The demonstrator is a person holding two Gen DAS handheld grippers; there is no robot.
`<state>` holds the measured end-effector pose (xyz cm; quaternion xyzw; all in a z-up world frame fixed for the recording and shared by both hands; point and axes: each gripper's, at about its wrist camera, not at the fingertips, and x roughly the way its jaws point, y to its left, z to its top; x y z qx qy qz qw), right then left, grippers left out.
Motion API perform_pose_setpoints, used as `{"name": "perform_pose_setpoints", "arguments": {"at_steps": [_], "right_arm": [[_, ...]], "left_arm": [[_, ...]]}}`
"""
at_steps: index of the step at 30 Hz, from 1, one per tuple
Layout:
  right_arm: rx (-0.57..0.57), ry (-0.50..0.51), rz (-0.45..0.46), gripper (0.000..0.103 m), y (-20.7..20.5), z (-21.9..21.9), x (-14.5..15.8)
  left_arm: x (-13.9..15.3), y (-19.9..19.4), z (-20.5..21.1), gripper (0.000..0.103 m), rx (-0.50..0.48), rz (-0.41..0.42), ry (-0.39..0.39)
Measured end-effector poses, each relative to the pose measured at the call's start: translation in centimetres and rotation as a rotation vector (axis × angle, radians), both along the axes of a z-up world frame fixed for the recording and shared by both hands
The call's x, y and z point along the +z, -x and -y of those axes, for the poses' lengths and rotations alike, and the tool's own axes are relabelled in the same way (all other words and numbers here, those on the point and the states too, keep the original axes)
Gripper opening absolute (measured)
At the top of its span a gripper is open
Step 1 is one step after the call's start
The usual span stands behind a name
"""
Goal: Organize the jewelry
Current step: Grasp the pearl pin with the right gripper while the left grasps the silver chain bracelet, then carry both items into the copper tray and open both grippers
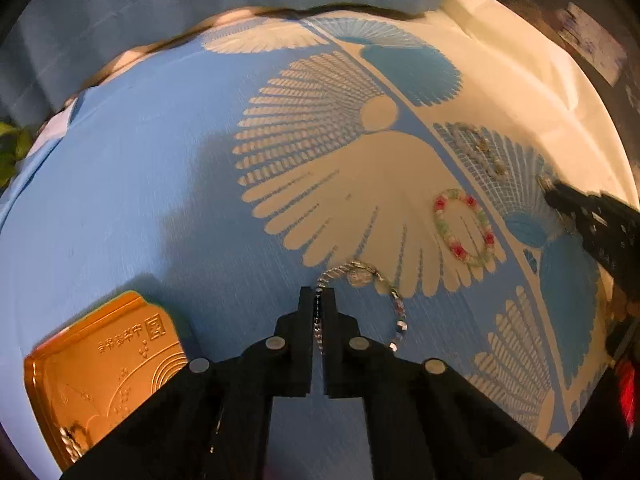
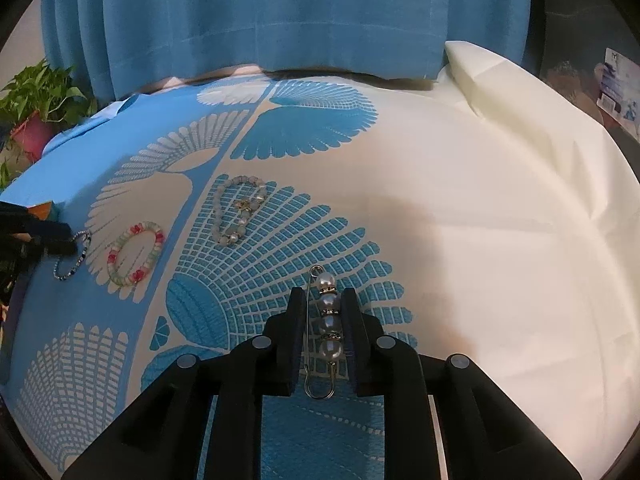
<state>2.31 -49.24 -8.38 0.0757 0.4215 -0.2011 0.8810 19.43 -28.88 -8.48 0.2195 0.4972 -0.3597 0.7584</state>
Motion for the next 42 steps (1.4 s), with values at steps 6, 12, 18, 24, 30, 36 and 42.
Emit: {"name": "perform_pose_setpoints", "arguments": {"at_steps": [6,12,18,24,30,36,42], "right_arm": [[0.002,0.05,0.021,0.012,0.2,-1.5,1.2],[0.025,0.095,0.087,0.012,1.7,-3.8,5.1],[0.062,0.067,0.141,0.012,4.7,-7.6,9.2],[0.081,0.024,0.161,0.012,9.6,-13.7,10.9],[0.122,-0.008,0.157,0.012,14.7,-20.4,11.5],[0.218,-0.013,0.133,0.012,17.7,-27.2,11.3],[0.342,-0.021,0.106,0.012,19.6,-33.9,10.6]], "left_arm": [[2.5,1.5,-0.4,0.001,-0.005,0.074,0.058],[6.9,3.4,-2.6,0.001,0.012,0.087,0.132],[11.4,8.4,-5.8,0.001,-0.005,0.158,0.182],[13.3,15.4,-10.7,0.001,-0.009,0.179,0.207],[13.5,21.8,-16.1,0.001,0.022,0.188,0.198],[12.5,26.5,-20.8,0.001,0.056,0.168,0.178],[11.4,29.9,-24.2,0.001,0.087,0.152,0.18]]}}
